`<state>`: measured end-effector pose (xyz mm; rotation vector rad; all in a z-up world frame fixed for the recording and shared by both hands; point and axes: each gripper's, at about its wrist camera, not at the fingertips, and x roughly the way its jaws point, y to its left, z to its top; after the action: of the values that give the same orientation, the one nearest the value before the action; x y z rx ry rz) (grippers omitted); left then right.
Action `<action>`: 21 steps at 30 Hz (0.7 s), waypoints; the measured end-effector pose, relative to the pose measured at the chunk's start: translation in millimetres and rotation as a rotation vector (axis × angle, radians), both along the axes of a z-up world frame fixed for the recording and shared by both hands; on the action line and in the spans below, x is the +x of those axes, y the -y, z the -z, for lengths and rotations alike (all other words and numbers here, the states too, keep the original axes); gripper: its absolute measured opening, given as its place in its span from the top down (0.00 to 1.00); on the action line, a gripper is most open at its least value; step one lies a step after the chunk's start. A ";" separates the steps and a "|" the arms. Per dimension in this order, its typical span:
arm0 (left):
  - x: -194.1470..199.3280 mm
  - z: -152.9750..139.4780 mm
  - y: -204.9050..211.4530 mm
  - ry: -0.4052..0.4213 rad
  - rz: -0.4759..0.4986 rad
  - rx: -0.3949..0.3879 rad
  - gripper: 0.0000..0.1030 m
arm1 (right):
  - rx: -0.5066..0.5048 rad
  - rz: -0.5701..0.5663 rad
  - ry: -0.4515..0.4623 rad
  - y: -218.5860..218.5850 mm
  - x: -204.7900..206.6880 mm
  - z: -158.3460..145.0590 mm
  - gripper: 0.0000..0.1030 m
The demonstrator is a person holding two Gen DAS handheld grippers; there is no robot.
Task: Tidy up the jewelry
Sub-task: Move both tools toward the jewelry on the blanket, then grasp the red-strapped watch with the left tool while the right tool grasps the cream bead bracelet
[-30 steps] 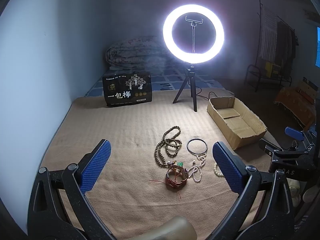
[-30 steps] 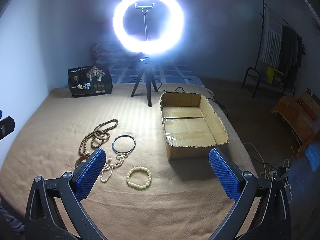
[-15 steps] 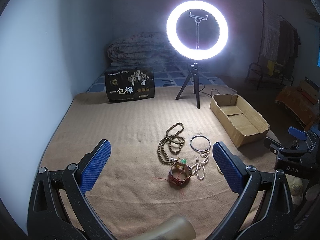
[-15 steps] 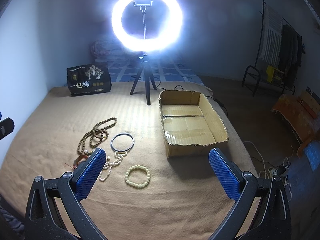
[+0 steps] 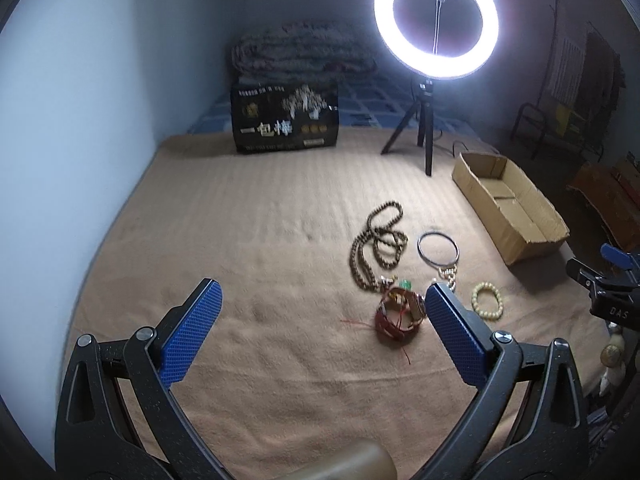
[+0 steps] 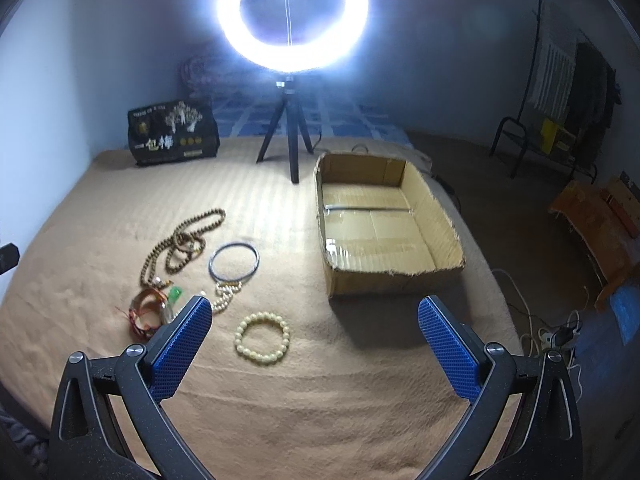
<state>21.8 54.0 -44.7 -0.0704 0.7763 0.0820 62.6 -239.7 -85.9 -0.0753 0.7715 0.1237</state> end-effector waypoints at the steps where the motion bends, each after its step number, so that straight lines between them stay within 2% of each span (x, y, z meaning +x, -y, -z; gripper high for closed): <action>1: 1.1 2.1 0.9 -0.007 0.007 -0.001 0.00 | 0.007 -0.008 -0.021 0.6 1.4 3.8 0.01; 3: 5.5 6.3 4.4 -0.024 0.028 -0.004 0.00 | 0.014 -0.030 -0.057 0.4 3.7 10.4 0.01; 5: 10.6 10.0 8.4 -0.049 0.051 -0.017 0.04 | 0.006 -0.049 -0.083 -2.0 4.6 16.3 0.01; 8: 17.7 17.8 11.6 -0.094 0.083 -0.061 0.07 | 0.000 -0.082 -0.143 -3.6 8.2 26.9 0.01; 12: 27.2 27.7 18.1 -0.145 0.122 -0.081 0.24 | -0.032 -0.093 -0.191 -4.0 16.7 37.2 0.01; 16: 42.3 40.8 17.3 -0.194 0.142 -0.097 0.45 | -0.012 -0.104 -0.256 -0.7 30.2 46.9 0.14; 18: 51.8 48.1 14.3 -0.225 0.142 -0.128 0.52 | 0.028 -0.110 -0.301 1.2 38.2 52.6 0.18; 21: 63.0 57.2 13.7 -0.262 0.165 -0.168 0.60 | 0.060 -0.121 -0.348 -0.5 44.5 60.5 0.31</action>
<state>84.8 40.3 -101.9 -0.1567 1.0471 -0.1340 107.1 -239.3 -146.4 -0.0435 1.1097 0.2800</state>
